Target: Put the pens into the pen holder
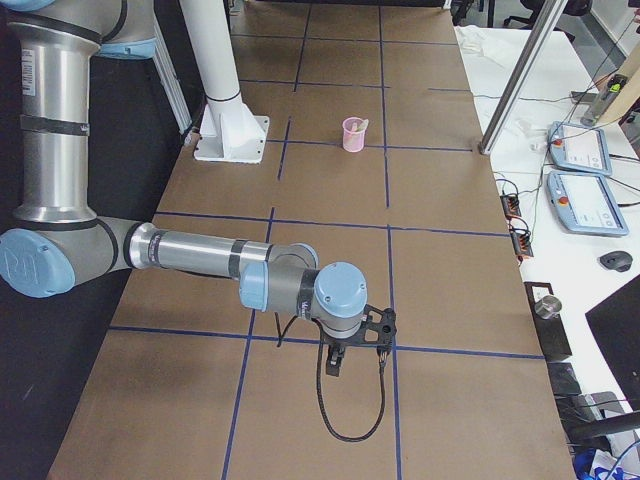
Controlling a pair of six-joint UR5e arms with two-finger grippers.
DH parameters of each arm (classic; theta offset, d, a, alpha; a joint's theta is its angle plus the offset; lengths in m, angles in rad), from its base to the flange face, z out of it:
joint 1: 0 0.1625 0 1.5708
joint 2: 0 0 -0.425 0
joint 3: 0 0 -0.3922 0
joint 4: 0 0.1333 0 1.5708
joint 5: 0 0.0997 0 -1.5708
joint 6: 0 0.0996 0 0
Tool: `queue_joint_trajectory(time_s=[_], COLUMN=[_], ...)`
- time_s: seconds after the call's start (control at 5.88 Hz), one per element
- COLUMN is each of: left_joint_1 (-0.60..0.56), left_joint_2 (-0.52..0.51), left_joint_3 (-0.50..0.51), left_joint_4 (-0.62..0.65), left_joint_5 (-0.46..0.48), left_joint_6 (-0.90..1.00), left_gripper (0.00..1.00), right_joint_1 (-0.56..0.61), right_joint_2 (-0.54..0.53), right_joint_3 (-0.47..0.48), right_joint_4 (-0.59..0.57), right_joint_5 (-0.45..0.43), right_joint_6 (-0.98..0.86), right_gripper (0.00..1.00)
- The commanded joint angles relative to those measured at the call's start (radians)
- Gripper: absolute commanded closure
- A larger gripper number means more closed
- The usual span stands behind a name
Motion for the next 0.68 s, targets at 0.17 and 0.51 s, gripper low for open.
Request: queue_joint_trajectory(time_s=[0.17, 0.51], left_joint_1=[0.0, 0.0], left_joint_2=[0.001, 0.001], left_joint_3=[0.002, 0.003], left_joint_4=[0.0, 0.001], left_joint_5=[0.0, 0.0], left_joint_6=[0.0, -0.001], left_gripper=[0.0, 0.0], right_joint_1=[0.0, -0.003], right_joint_2=[0.005, 0.011], right_joint_3=[0.0, 0.0], right_joint_4=[0.004, 0.003], right_joint_5=[0.023, 0.023], right_joint_6=[-0.002, -0.007], right_gripper=[0.0, 0.0])
